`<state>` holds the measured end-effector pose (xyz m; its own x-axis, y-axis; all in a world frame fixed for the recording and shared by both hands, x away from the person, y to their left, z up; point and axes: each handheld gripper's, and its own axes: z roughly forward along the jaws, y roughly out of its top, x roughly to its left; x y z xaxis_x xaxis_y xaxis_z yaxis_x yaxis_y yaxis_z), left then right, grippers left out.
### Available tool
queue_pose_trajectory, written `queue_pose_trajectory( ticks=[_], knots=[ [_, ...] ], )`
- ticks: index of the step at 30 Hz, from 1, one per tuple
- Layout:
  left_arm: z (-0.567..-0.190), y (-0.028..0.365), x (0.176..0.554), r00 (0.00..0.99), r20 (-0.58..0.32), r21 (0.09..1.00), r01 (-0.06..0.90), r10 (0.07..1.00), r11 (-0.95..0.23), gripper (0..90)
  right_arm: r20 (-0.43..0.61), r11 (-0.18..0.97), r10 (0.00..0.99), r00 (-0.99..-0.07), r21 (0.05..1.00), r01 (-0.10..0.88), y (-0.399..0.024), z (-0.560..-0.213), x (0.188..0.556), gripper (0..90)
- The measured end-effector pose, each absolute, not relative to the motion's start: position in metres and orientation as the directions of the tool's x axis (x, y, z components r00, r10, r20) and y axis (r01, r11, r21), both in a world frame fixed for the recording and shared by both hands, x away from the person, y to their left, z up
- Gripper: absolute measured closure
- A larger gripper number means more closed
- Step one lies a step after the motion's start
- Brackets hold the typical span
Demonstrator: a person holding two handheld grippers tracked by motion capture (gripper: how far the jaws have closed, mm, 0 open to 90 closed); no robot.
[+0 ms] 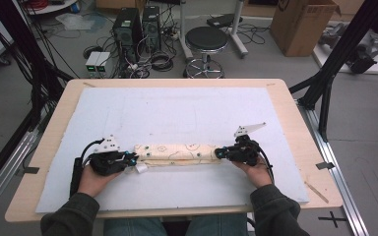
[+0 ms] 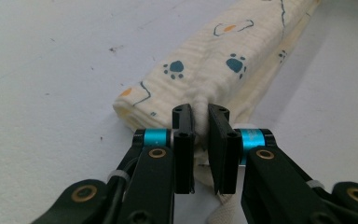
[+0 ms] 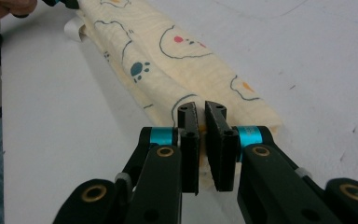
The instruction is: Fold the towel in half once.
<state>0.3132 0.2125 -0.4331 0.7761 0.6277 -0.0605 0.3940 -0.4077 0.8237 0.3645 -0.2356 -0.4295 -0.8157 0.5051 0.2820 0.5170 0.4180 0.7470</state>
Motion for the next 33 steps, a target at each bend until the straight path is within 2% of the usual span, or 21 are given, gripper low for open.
queue_pose_trajectory(
  ticks=[4,10,16,19,22,24,27,31,33],
  knots=[
    [-0.436,0.212,0.311,0.779,-0.064,0.818,0.399,0.624,-0.414,78.7,0.281,0.424,0.509,-0.813,0.74,0.522,-0.236,-0.432,0.361,81.5],
    [-0.433,0.212,0.307,0.794,-0.076,0.826,0.389,0.603,-0.407,65.7,0.284,0.407,0.51,-0.812,0.752,0.518,-0.24,-0.431,0.359,73.7],
    [-0.421,0.218,0.302,0.799,-0.1,0.86,0.369,0.593,-0.352,51.4,0.284,0.365,0.502,-0.817,0.786,0.498,-0.246,-0.42,0.354,64.9],
    [-0.414,0.218,0.305,0.798,-0.1,0.87,0.36,0.594,-0.337,50.3,0.26,0.356,0.497,-0.828,0.809,0.468,-0.245,-0.411,0.353,64.2],
    [-0.409,0.21,0.31,0.802,-0.104,0.88,0.35,0.588,-0.321,52.8,0.251,0.366,0.49,-0.835,0.81,0.458,-0.236,-0.407,0.356,64.7],
    [-0.408,0.2,0.314,0.81,-0.106,0.872,0.354,0.576,-0.338,58.5,0.25,0.377,0.479,-0.842,0.807,0.454,-0.226,-0.406,0.359,64.7],
    [-0.408,0.185,0.32,0.823,-0.076,0.855,0.344,0.563,-0.387,73.5,0.231,0.417,0.46,-0.858,0.796,0.438,-0.206,-0.408,0.361,65.1],
    [-0.415,0.168,0.329,0.828,-0.083,0.825,0.37,0.555,-0.428,83.6,0.2,0.471,0.441,-0.875,0.778,0.415,-0.179,-0.411,0.364,65.6],
    [-0.42,0.164,0.332,0.827,-0.087,0.801,0.389,0.555,-0.455,84.6,0.193,0.489,0.429,-0.882,0.772,0.407,-0.17,-0.413,0.366,66.0]
  ],
)
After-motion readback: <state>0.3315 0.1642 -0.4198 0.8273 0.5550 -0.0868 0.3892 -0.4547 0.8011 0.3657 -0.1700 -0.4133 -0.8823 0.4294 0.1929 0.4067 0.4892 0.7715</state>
